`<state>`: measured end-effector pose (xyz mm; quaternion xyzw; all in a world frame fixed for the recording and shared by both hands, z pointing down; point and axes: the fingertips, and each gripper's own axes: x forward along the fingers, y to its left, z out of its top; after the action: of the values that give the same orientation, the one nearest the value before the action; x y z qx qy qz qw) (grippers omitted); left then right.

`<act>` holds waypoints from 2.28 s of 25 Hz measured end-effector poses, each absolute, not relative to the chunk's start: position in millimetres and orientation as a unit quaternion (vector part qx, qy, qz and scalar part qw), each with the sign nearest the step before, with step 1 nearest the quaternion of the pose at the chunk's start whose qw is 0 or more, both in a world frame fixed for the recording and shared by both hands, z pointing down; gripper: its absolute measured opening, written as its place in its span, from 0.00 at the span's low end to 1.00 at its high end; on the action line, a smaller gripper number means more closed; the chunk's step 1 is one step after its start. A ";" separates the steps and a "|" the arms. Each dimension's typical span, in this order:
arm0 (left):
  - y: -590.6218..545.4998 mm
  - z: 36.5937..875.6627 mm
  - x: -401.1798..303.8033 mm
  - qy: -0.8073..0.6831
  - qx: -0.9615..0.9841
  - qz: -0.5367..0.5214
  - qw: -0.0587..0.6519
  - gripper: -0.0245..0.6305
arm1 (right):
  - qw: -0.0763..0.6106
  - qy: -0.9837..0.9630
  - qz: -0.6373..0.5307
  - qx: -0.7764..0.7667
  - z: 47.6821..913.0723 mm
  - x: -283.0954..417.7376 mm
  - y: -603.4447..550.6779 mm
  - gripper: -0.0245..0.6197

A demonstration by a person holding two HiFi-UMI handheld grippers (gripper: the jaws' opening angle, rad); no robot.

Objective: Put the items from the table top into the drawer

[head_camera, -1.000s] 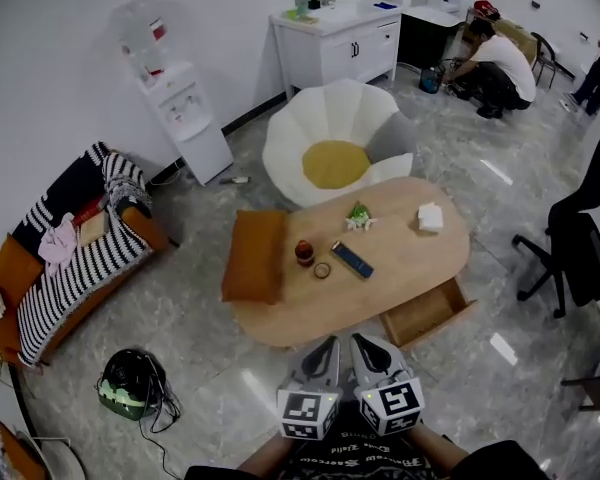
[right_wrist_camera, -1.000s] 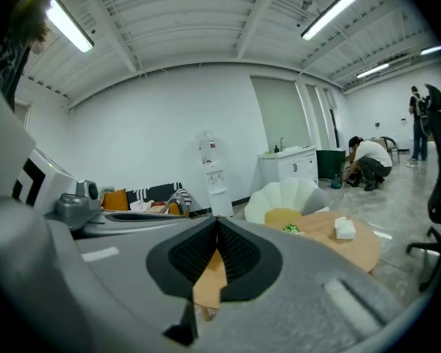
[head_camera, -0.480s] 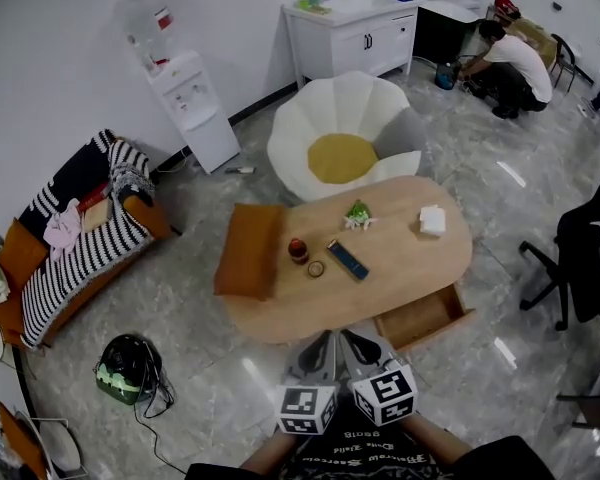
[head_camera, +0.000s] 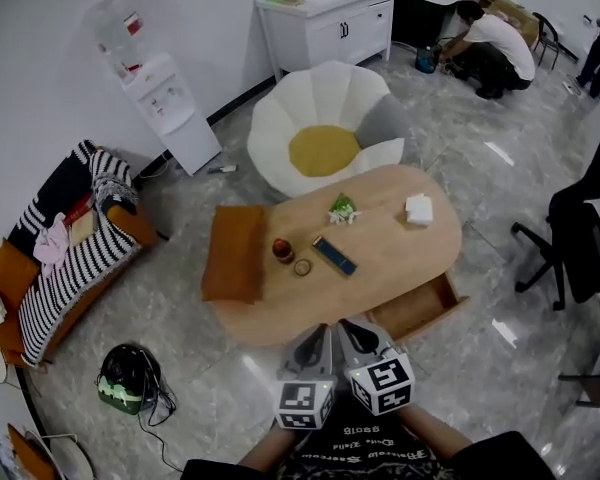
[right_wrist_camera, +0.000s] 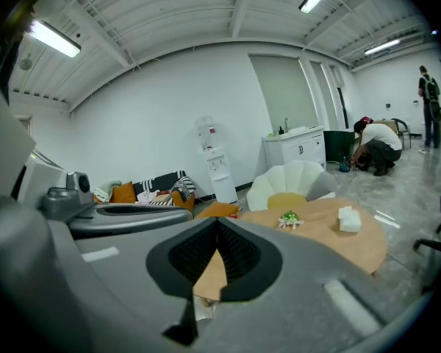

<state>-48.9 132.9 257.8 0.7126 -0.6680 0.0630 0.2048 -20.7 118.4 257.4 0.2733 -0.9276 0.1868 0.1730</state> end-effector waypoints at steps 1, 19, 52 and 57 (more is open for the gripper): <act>129.1 258.8 -51.4 -0.669 0.711 0.060 0.209 0.05 | 0.174 -0.926 0.186 0.277 257.7 -21.1 114.6 0.04; 88.2 293.9 -109.6 -0.664 0.702 0.079 0.247 0.05 | 0.220 -0.909 0.204 0.289 287.7 -75.9 65.2 0.05; 3.7 422.5 -201.9 -0.647 0.686 0.115 0.311 0.05 | 0.305 -0.864 0.257 0.307 426.3 -165.6 -26.6 0.25; -6.1 451.9 -214.5 -0.650 0.682 0.128 0.308 0.05 | 0.316 -0.860 0.263 0.303 458.4 -173.9 -33.4 0.25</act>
<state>-214.5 -6.1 451.9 0.6825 -0.6505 0.1280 0.3079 -173.9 -33.4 458.4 0.3032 -0.8596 0.2630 0.3163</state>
